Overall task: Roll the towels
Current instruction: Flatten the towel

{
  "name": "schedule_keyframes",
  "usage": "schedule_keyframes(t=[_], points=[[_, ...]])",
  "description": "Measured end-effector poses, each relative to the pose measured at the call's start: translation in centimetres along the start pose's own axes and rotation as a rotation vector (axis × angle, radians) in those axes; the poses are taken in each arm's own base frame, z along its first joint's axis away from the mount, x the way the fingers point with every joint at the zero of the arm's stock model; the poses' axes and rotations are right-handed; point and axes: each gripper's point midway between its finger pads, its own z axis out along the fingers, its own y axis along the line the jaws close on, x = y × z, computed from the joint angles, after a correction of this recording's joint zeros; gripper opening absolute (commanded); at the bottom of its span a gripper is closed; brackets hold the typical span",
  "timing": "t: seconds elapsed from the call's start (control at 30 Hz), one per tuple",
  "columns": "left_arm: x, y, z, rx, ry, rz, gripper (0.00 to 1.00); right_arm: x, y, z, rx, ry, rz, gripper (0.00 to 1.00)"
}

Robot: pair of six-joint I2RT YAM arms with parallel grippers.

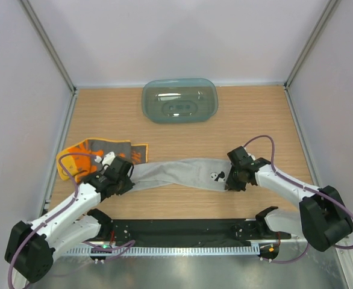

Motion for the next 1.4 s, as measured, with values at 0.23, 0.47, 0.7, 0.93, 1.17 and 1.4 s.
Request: schedule_keyframes(t=[0.23,0.47,0.7,0.93,1.17,1.4], points=[[-0.7,-0.4,-0.9,0.01,-0.008,0.017,0.0,-0.3,-0.2,-0.6,0.019,-0.01,-0.012,0.03],[-4.7,-4.7,-4.2,0.1,-0.08,0.02,0.0,-5.5,4.4,-5.3,-0.065,-0.118,-0.048,0.01],[-12.4,-12.0,-6.5,0.137,-0.15,0.045,0.0,-16.9,12.0,-10.0,-0.178,-0.191,-0.028,0.01],[-25.6,-21.4,-13.7,0.292,-0.365,0.047,0.0,-28.2,15.2,-20.3,-0.304,-0.421,-0.014,0.01],[-23.5,-17.6,-18.9,0.379,-0.421,0.056,0.0,-23.4,9.2,-23.2,-0.271,-0.451,-0.013,0.01],[-10.8,-9.2,-8.2,0.248,-0.119,0.053,0.07,-12.6,1.5,-12.7,-0.109,-0.178,0.051,0.48]])
